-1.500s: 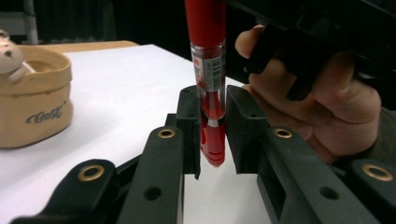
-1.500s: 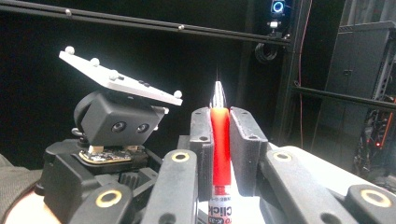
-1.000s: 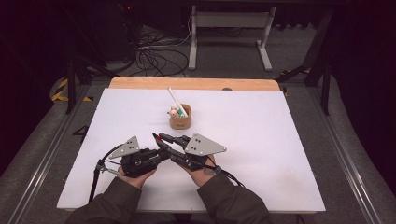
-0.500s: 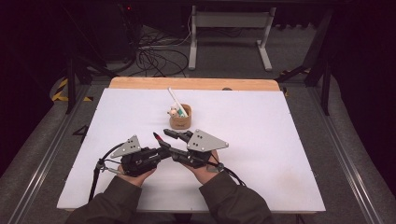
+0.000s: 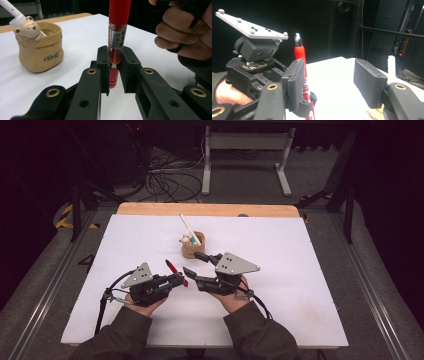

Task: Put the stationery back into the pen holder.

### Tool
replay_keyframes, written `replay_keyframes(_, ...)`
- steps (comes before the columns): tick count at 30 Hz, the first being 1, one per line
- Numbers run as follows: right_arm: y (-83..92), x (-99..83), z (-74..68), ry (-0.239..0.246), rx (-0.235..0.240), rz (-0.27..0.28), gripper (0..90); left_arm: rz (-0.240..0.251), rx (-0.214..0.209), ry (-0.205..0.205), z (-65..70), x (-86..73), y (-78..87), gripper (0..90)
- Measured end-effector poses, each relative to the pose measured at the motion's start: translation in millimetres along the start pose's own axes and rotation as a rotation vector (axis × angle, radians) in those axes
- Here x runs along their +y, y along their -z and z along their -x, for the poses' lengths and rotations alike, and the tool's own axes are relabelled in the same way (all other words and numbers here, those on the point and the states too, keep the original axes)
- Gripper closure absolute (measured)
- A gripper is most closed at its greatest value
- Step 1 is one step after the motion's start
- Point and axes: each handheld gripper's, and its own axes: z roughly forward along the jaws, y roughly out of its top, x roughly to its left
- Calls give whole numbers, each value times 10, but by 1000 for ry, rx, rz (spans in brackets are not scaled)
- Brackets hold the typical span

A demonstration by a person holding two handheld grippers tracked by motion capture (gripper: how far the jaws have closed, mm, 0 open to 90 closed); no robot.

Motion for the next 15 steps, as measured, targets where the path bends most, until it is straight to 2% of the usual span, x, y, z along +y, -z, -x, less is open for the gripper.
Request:
replay_keyframes(7,95,-23,70,-17,-18,-15,372,-7,9,-30,-2,44,11,793)
replay_keyframes(15,187,-57,129,-31,-34,-26,337,2,20,-41,-23,97,20,792)
